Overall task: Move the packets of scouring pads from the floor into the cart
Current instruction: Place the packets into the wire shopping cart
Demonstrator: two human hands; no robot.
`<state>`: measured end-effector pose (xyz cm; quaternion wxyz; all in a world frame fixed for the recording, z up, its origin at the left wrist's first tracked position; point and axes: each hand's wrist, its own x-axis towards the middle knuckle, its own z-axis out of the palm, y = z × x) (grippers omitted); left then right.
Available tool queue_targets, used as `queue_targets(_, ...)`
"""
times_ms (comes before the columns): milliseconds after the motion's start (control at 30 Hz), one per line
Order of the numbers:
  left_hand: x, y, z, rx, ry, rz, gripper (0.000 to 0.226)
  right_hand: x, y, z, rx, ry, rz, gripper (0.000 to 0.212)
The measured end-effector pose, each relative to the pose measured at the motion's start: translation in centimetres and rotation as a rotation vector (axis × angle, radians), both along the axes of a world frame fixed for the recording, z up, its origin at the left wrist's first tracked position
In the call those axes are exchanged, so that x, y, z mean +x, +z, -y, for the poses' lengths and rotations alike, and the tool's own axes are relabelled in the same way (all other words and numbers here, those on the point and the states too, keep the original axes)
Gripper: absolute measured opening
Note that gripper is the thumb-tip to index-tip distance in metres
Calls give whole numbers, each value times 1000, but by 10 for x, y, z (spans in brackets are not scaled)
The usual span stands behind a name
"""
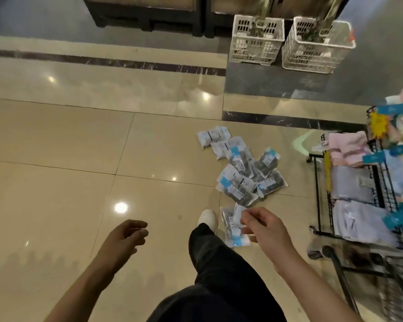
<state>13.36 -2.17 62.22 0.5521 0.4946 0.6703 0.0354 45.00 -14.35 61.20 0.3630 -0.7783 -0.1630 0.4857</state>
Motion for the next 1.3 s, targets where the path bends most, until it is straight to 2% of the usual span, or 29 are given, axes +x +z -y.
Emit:
queue_targets(200, 54, 13, -110, 12, 8, 8, 15, 40, -6, -102, -49, -52, -83, 10)
queue_targets(400, 102, 15, -224, 18, -110, -20, 15, 67, -12, -183, -97, -171, -132, 9)
queue_targets(633, 199, -43, -387, -28, -368, -47, 17, 98, -45, -286, -184, -397, -157, 8)
queue_targets(767, 272, -88, -479, -73, -567, -22, 23, 115, -79, -350, -260, -569, -152, 23)
queue_targets(900, 334, -183, -554, -119, -705, -66, 28, 131, -165, -405, -304, -850, -314, 27)
queue_targets(1033, 399, -294, -599, -71, -764, -35, 37, 157, -300, -460, -241, -1148, -480, 37)
queue_targets(1167, 445, -422, -620, -128, -773, -49, 39, 186, -445, -495, -230, -1243, -596, 28)
queue_targets(1233, 454, -489, -625, -136, -822, -91, 44, 194, -515, -504, -286, -1233, -601, 39)
queue_targets(1300, 458, -549, -629, -119, -876, -141, 51, 200, -579, -508, -338, -1247, -618, 65)
